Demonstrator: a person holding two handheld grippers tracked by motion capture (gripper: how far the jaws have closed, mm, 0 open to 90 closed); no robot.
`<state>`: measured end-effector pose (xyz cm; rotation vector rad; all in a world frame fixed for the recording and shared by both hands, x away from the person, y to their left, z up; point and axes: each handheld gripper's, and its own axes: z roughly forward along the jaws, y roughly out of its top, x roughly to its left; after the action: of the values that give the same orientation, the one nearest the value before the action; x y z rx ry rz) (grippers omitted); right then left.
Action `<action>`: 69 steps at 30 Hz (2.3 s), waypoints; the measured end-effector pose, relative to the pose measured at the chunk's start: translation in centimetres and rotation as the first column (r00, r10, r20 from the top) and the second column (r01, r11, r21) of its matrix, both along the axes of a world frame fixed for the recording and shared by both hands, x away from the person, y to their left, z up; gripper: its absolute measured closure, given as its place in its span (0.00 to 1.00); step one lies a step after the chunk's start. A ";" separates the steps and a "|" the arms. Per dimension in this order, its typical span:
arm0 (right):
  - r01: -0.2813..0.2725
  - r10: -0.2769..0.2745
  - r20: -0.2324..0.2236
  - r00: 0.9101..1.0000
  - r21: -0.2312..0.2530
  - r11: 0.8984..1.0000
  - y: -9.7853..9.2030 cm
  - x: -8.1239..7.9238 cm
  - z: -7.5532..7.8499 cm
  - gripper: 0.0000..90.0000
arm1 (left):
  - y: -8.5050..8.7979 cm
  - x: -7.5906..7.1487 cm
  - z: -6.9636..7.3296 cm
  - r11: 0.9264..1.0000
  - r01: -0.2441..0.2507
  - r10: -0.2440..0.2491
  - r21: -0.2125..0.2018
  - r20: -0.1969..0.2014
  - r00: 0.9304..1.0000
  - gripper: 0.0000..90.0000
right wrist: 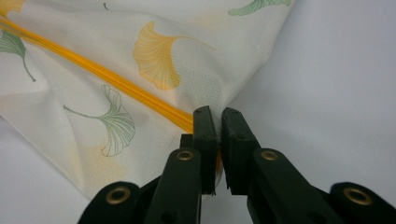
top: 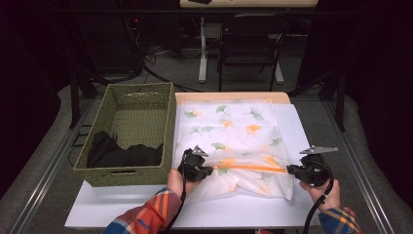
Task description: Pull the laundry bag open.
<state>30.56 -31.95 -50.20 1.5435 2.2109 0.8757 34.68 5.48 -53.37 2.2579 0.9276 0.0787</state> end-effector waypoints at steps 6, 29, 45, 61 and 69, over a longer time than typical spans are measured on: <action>0.000 0.000 0.000 1.000 -0.004 1.000 0.0 0.0 0.0 0.95 | 0.9 -0.3 0.1 1.000 -0.014 0.014 0.010 0.005 1.000 1.00; 0.010 -0.010 0.003 1.000 -0.008 1.000 -0.1 -0.1 -0.1 0.95 | 3.9 -1.6 0.2 0.997 -0.063 0.062 0.033 0.019 0.998 1.00; 0.029 -0.029 0.000 1.000 -0.013 0.999 -0.5 -0.1 -0.2 0.95 | 5.0 -2.6 0.4 0.995 -0.085 0.082 0.056 0.047 0.996 1.00; 0.032 -0.032 0.002 0.999 -0.015 0.999 -0.7 -0.3 -0.2 0.95 | 5.5 -4.6 0.5 0.994 -0.091 0.086 0.062 0.081 0.993 1.00; 0.037 -0.037 -0.007 0.999 -0.020 0.999 -0.6 -0.4 -0.3 0.95 | 6.3 -5.1 0.7 0.992 -0.104 0.097 0.070 0.097 0.990 1.00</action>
<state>30.19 -32.54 -50.53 1.5760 2.1819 0.8361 29.61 11.83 -52.71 2.2537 1.0033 0.2664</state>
